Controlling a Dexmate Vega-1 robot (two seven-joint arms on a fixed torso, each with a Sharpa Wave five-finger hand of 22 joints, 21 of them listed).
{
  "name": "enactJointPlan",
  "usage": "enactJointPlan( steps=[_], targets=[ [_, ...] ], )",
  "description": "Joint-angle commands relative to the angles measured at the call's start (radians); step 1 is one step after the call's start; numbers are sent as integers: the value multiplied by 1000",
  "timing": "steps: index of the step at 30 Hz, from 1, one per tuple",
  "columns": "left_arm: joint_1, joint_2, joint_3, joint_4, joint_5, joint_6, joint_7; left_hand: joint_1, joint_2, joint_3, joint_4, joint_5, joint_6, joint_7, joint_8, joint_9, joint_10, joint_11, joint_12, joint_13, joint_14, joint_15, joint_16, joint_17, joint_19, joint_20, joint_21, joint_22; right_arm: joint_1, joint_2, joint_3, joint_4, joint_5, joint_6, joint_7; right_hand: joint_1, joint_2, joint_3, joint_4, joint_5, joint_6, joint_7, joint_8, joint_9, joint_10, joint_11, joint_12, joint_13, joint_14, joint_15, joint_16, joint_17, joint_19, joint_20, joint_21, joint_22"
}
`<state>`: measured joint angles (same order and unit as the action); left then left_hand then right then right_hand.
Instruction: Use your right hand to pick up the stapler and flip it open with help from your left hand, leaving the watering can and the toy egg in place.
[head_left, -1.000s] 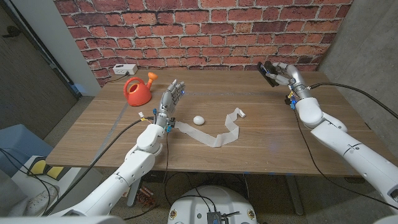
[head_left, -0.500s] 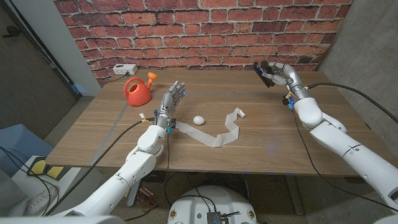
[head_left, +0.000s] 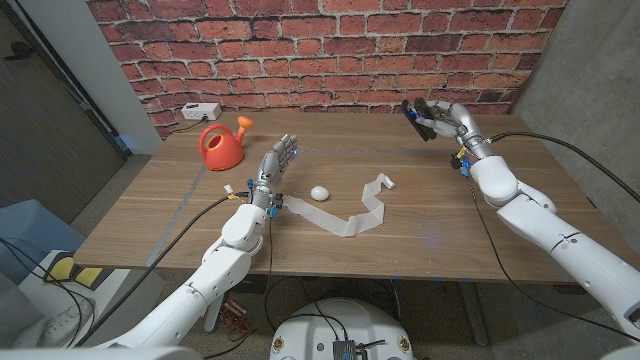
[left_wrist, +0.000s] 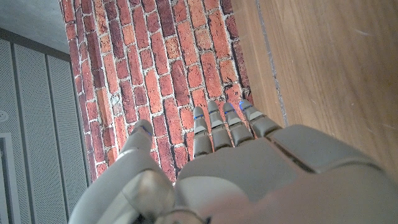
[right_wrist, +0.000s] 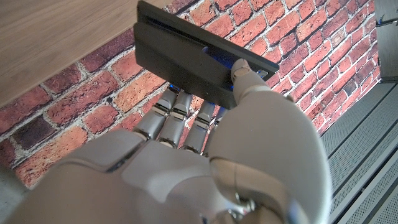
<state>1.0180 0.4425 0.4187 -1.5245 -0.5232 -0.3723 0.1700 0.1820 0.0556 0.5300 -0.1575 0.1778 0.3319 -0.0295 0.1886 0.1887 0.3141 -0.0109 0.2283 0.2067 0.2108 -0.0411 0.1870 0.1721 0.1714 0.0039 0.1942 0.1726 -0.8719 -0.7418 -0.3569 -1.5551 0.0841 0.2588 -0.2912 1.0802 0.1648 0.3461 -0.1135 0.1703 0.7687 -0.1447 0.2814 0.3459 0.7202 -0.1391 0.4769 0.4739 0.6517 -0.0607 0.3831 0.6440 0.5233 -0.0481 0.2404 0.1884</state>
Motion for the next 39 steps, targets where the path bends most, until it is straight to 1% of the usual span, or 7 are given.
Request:
enactJointPlan(
  steps=[1, 17, 20, 23, 26, 27, 39],
  targets=[
    [10, 3, 5, -25, 15, 8, 17, 6, -7, 4, -5, -2, 3, 9, 7, 1, 0, 5, -5, 3, -3, -20, -5, 2, 2, -1, -1, 2, -3, 11, -9, -3, 24, 25, 42, 1, 20, 16, 12, 5, 32, 9, -3, 3, 105, -41, 30, 16, 13, -176, 1, 3, -1, -61, 6, 4],
    [5, -45, 13, 24, 57, -79, 38, 48, -14, 16, -16, 5, 39, 0, 20, 2, 41, -14, 15, 13, 51, -32, 11, 5, 18, 16, 5, 3, -23, 18, -9, -15, 50, 40, 67, 1, 18, 14, 11, 5, 36, 7, -6, 4, 110, -41, 30, 12, 17, -177, -3, 4, 3, -61, 10, 5],
    [7, -46, 13, 19, 76, -85, 52, 89, -18, 27, -23, 5, 63, -27, 26, 3, 69, -61, 26, 16, 69, -47, 12, 6, 22, 19, 5, 3, -26, 18, -8, -18, 53, 44, 71, 0, 20, 13, 11, 5, 37, 6, -7, 5, 109, -42, 29, 12, 18, -176, -6, 3, 17, -64, 17, 7],
    [11, -45, 11, 4, 93, -80, 70, 111, -24, 31, -25, 4, 76, -33, 29, 3, 82, -75, 30, 17, 85, -65, 15, 5, 28, 16, 6, 3, -29, 20, -8, -22, 59, 50, 77, -2, 21, 13, 13, 5, 40, 6, -7, 5, 110, -41, 29, 11, 19, -176, -9, 1, 20, -67, 19, 7],
    [26, -60, 6, -29, 150, -50, 163, 158, -43, 23, -15, -5, 114, -17, 36, 6, 125, -47, 45, 23, 145, -71, 29, 9, 132, -22, 41, 10, -31, 21, -10, -26, 50, 52, 74, -2, 21, 13, 12, 5, 42, 6, -7, 5, 111, -41, 29, 10, 21, -177, -10, 0, 16, -71, 18, 8],
    [26, -60, 6, -27, 150, -56, 160, 167, -45, 18, -12, -6, 139, -21, 42, 7, 152, -62, 54, 26, 165, -73, 33, 11, 149, -24, 46, 13, -31, 21, -10, -27, 53, 52, 78, -2, 21, 13, 12, 5, 42, 6, -7, 5, 110, -40, 28, 9, 22, -177, -10, 0, 15, -71, 18, 8],
    [28, -64, 6, -18, 148, -85, 143, 191, -49, 12, -13, -4, 141, -26, 36, 8, 125, -63, 40, 28, 157, -74, 22, 10, 154, -25, 45, 16, -35, 25, -12, -42, 62, 58, 94, -2, 21, 14, 12, 5, 44, 7, -10, 6, 109, -36, 24, 3, 23, -176, -22, -9, 10, -78, 19, 8]
  ],
)
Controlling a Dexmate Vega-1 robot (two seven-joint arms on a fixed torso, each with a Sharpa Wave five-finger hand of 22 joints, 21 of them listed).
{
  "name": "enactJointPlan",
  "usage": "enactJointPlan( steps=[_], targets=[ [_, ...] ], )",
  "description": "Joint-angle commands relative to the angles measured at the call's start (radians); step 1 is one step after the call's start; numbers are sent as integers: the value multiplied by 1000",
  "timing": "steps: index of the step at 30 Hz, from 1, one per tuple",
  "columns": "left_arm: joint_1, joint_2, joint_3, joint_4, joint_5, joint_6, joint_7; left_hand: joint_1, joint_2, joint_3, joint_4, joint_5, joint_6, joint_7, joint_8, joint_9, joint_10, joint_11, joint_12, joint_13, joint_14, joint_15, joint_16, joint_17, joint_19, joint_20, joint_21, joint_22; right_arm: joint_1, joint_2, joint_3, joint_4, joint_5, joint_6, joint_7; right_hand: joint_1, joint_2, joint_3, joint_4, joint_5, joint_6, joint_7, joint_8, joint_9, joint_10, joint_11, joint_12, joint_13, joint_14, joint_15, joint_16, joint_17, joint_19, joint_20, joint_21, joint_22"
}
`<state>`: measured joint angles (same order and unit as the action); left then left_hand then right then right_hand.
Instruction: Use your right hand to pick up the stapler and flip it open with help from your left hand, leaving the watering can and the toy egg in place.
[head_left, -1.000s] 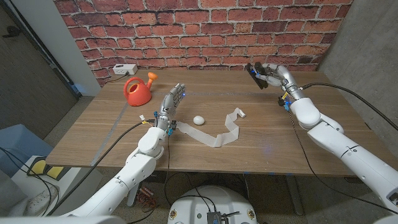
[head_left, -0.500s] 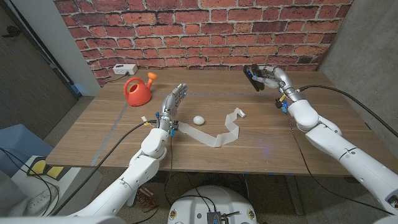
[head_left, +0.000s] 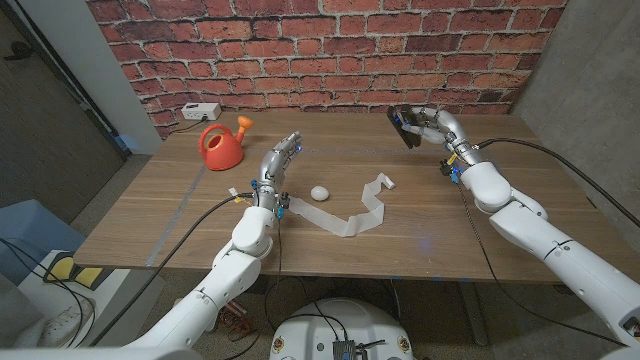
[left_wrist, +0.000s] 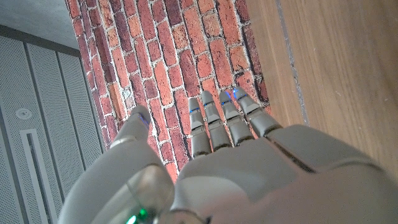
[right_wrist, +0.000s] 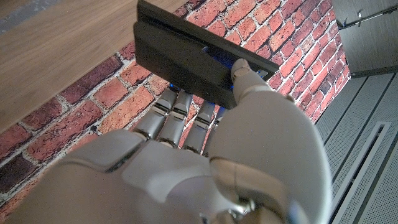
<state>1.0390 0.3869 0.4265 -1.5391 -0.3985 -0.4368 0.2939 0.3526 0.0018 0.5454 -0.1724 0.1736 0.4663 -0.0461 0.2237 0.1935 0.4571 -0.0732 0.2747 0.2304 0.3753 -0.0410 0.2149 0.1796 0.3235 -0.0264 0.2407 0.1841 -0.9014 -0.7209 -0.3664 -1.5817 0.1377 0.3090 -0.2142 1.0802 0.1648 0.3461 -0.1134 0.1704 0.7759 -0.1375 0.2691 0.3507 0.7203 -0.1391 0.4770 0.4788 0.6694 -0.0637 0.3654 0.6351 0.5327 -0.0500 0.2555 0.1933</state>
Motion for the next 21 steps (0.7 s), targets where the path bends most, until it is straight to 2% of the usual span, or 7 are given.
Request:
enactJointPlan(
  steps=[1, 5, 6, 8, 13, 21],
  targets=[
    [7, -8, -1, -7, 25, -19, 19, 22, 5, -3, 2, 0, 6, -14, 0, 3, -20, 0, -7, 5, -8, -74, -7, 3, 1, 6, -3, 4, -5, 5, -3, -16, 10, 9, 19, -3, 21, 14, 12, 5, 36, 1, 1, 1, 109, -36, 23, -2, 6, -173, -5, -1, 0, -77, 3, 3],
    [6, -3, 0, -12, 32, -18, 16, 36, 16, -1, 4, 1, -2, -15, -5, 4, -24, 0, -10, 6, 3, -75, -3, 5, -3, 12, -5, 5, -7, 4, -4, -25, 11, 8, 25, -3, 20, 14, 11, 5, 35, 3, 0, 2, 109, -36, 21, -5, 8, -173, -8, -2, -2, -76, 3, 2],
    [5, -3, 0, -12, 35, -21, 16, 50, 36, 7, 6, 3, -4, -13, -7, 4, -23, -3, -10, 7, 5, -74, -1, 7, -4, 15, -6, 5, -7, 4, -4, -26, 12, 8, 28, -4, 20, 14, 12, 5, 36, 3, 0, 2, 110, -36, 21, -6, 8, -172, -8, -3, -2, -77, 3, 2],
    [5, -5, -1, -13, 44, -24, 23, 61, 51, 12, 6, 4, -7, -14, -8, 4, -26, -4, -11, 8, 1, -74, -2, 9, -11, 15, -9, 5, -6, 3, -5, -28, 14, 10, 35, -4, 20, 14, 12, 5, 35, 3, 0, 2, 109, -36, 20, -6, 9, -172, -8, -3, -2, -77, 3, 2],
    [3, 2, -2, -26, 56, -24, 20, 84, 71, 20, 3, 4, -13, -14, -12, 5, -26, -12, -12, 9, -1, -78, -3, 10, -18, 13, -13, 5, -6, 0, -5, -42, 17, 4, 44, -4, 22, 14, 12, 5, 36, 5, -1, 2, 109, -36, 19, -8, 13, -174, -11, -5, 8, -81, 8, 2],
    [1, 8, 2, -50, 61, -23, 7, 101, 72, 19, -2, 2, -17, -18, -14, 5, -27, -16, -13, 11, -1, -80, -4, 10, -27, 13, -17, 5, 2, -2, -10, -50, 19, -4, 62, -3, 21, 14, 11, 5, 37, 4, -3, 2, 111, -32, 19, -7, 18, -174, -13, -7, 10, -81, 10, 2]
  ],
)
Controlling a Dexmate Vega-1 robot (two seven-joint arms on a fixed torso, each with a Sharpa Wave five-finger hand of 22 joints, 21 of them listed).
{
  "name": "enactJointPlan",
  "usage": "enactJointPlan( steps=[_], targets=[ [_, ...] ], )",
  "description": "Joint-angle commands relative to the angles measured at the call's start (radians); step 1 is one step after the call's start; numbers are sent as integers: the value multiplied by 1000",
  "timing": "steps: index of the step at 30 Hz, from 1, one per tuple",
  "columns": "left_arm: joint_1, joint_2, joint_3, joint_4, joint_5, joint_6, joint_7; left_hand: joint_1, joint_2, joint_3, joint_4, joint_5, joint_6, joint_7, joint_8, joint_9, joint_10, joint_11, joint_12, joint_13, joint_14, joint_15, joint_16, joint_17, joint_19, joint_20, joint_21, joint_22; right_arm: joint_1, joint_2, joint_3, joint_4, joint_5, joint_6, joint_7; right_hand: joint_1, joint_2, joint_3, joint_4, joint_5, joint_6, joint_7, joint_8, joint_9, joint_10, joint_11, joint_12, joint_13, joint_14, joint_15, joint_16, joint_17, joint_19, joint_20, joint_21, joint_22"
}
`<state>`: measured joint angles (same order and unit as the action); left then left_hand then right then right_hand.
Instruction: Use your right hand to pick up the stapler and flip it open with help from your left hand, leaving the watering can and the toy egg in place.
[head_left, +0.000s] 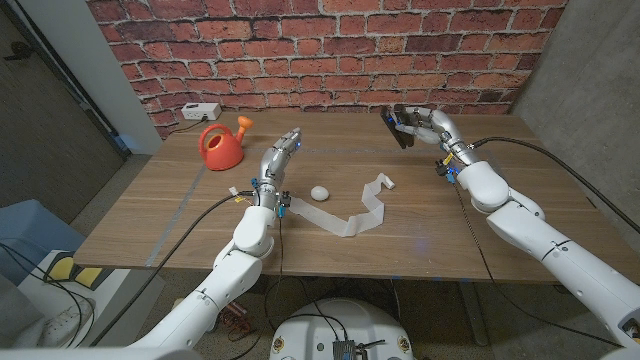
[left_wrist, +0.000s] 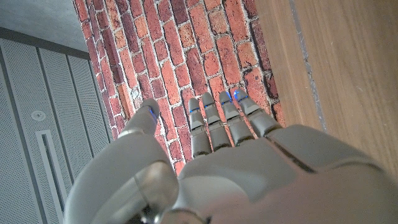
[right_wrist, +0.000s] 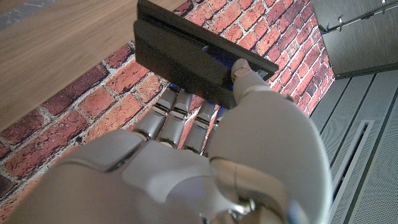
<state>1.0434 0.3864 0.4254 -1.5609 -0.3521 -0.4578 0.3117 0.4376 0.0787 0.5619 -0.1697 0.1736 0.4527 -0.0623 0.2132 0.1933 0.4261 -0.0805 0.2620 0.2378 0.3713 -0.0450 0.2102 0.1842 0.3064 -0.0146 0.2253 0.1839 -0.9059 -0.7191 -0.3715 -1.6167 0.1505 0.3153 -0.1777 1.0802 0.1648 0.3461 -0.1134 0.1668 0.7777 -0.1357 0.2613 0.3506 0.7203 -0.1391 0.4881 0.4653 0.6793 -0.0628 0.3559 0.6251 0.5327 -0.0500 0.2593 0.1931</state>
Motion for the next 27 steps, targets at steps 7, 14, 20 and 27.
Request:
enactJointPlan(
  steps=[7, 14, 20, 27],
  targets=[
    [-9, 12, 6, -44, 32, 1, -11, 26, -14, -3, -8, 0, -8, -6, -5, 6, 5, -19, -1, 4, 1, -79, 0, 5, -15, 0, -5, 5, 18, -3, -10, -18, 30, -17, 55, -5, 21, 13, 12, 8, 35, 4, 3, 3, 111, -32, 7, 6, 13, -174, -5, 2, 11, -79, 8, 3],
    [-21, 3, 12, -41, 9, -30, -50, 88, 23, 15, -11, 2, -18, -5, -7, 8, -9, -22, -8, 9, -12, -85, -4, 7, -37, -4, -15, 1, 28, 4, -14, -11, 60, -13, 83, -4, 21, 12, 11, 8, 34, 4, 1, 3, 111, -33, 7, 6, 17, -174, -6, 1, 11, -78, 9, 3],
    [-29, 5, 17, -49, 21, -26, -56, 101, 2, 4, -16, -1, -17, -12, -6, 8, -10, -25, -9, 10, -17, -89, -7, 6, -45, -3, -20, 0, 33, 9, -17, -11, 83, -10, 103, -4, 21, 11, 10, 8, 37, 10, 1, 4, 119, -28, 8, 3, 20, -174, -8, 0, 10, -76, 11, 3],
    [-41, 13, 24, -60, 54, -14, -56, 121, -12, -9, -11, -3, -20, -10, -6, 8, -15, -19, -11, 12, -17, -84, -6, 6, -3, -7, -3, 1, 39, 7, -24, -11, 92, -12, 122, -2, 21, 11, 8, 7, 39, 13, 0, 4, 121, -29, 8, 4, 24, -174, -8, 0, 13, -75, 13, 4]
  ],
)
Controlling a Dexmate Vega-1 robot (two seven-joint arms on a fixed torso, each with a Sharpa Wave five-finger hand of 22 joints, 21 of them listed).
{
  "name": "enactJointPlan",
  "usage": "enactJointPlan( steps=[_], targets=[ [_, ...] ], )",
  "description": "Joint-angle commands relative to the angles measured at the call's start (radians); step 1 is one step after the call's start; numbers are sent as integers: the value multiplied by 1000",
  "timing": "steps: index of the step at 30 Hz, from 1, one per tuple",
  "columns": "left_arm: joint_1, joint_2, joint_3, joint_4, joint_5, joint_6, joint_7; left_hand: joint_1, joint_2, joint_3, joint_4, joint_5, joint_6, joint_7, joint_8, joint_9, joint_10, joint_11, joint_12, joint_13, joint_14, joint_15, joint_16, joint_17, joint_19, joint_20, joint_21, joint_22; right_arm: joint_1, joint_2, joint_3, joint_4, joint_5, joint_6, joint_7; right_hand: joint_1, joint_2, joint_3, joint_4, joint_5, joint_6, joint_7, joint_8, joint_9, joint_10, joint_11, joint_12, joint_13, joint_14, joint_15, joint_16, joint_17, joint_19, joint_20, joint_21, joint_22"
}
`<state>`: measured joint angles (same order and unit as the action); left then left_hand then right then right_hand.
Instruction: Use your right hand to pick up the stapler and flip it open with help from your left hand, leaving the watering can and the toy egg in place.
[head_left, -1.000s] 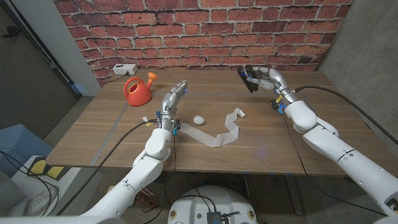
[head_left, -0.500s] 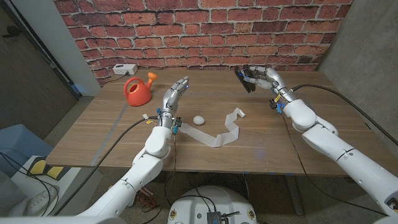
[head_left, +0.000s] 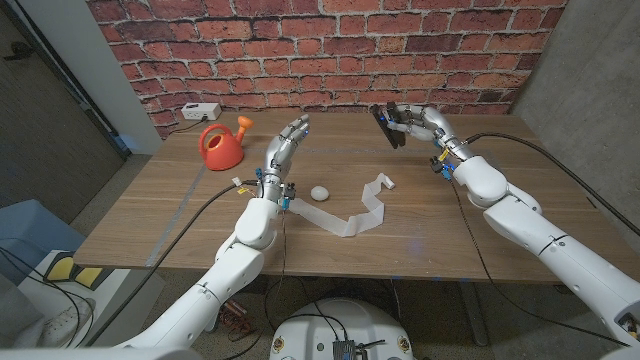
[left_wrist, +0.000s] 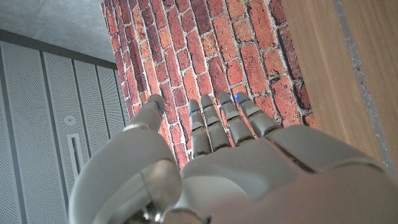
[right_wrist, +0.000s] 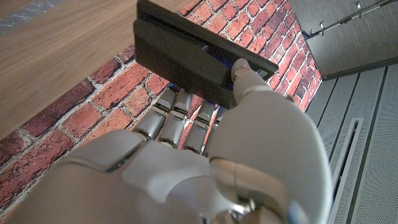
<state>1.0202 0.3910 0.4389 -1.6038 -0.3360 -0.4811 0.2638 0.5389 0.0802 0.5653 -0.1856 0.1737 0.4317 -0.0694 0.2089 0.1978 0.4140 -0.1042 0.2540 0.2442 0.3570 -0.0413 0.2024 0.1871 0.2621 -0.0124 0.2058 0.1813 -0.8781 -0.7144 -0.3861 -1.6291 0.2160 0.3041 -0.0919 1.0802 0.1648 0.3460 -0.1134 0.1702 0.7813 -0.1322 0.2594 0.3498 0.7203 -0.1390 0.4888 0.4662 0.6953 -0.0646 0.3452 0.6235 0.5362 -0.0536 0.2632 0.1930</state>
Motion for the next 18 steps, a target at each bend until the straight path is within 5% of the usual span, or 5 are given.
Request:
enactJointPlan(
  steps=[1, 18],
  targets=[
    [-19, 11, 11, -22, 47, 15, -5, 24, -16, -16, 6, -3, 2, -1, -2, 4, -2, 4, -3, 6, -1, -89, 3, 3, 58, -12, 23, 4, 12, 2, -11, 0, 27, -3, 39, -2, 20, 11, 8, 4, 36, 10, 1, 5, 120, -29, 7, 3, 8, -172, 3, 2, 10, -71, 9, 4],
    [-30, 15, 21, -35, 79, 35, 1, 30, -23, -30, 13, -5, 3, 4, -1, 4, 0, 7, -3, 7, 4, -84, 5, 3, 69, -11, 27, 8, 4, 2, -11, -13, 90, 11, 91, -2, 20, 9, 7, 4, 34, 9, -3, 6, 122, -26, 7, 3, 12, -171, -1, 1, 9, -67, 13, 4]
  ],
)
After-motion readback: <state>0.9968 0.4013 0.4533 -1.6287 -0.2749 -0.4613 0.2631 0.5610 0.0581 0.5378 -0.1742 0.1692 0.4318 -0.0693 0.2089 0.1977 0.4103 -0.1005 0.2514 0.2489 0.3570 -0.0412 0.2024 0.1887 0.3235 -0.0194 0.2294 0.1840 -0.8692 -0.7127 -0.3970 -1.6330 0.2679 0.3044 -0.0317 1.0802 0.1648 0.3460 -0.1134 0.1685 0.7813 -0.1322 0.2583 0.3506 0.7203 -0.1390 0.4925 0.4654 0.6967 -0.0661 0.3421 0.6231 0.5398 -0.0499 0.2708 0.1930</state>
